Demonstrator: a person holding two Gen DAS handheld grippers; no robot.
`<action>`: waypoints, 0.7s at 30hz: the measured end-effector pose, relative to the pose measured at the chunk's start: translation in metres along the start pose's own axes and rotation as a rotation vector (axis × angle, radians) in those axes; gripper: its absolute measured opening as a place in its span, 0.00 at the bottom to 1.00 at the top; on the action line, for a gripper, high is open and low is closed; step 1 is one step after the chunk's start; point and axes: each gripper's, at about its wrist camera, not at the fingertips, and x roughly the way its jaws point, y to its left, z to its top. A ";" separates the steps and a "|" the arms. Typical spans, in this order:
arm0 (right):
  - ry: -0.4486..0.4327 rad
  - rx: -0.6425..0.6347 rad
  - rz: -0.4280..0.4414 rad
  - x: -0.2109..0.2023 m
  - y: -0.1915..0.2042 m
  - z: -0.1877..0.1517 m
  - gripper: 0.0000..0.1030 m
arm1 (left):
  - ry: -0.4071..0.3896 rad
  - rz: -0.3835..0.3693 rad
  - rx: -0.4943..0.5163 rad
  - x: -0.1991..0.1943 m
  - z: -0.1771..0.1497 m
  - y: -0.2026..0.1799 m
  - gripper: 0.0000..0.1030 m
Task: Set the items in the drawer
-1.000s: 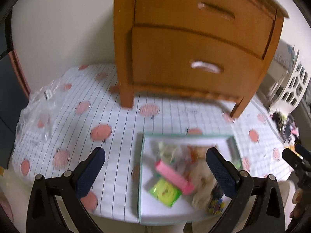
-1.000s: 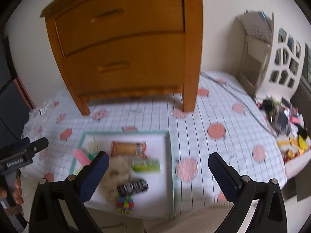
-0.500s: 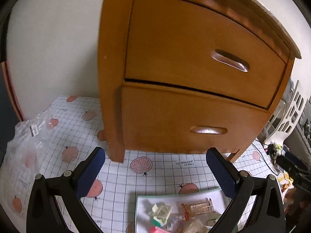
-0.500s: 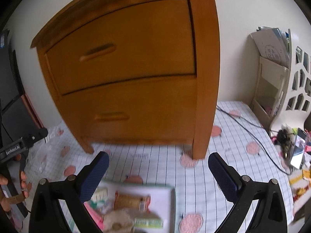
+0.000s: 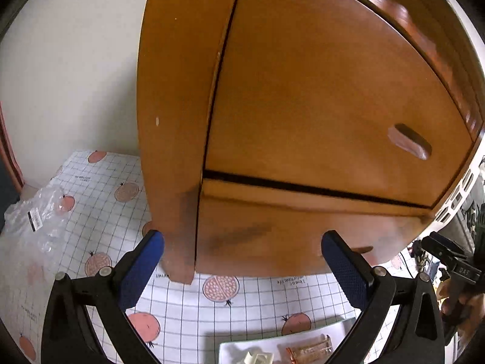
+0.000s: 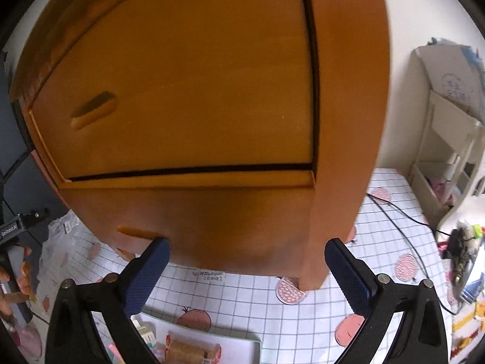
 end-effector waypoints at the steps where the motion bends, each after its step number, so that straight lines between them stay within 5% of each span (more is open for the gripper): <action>1: 0.000 -0.004 0.007 0.003 -0.001 0.004 1.00 | 0.005 -0.002 -0.010 0.002 0.003 0.001 1.00; 13: -0.003 -0.021 0.018 0.022 -0.005 0.026 1.00 | 0.061 -0.114 -0.110 0.016 0.019 0.008 1.00; 21: 0.015 -0.053 0.022 0.023 -0.003 0.029 1.00 | 0.067 -0.092 -0.101 0.023 0.022 -0.003 1.00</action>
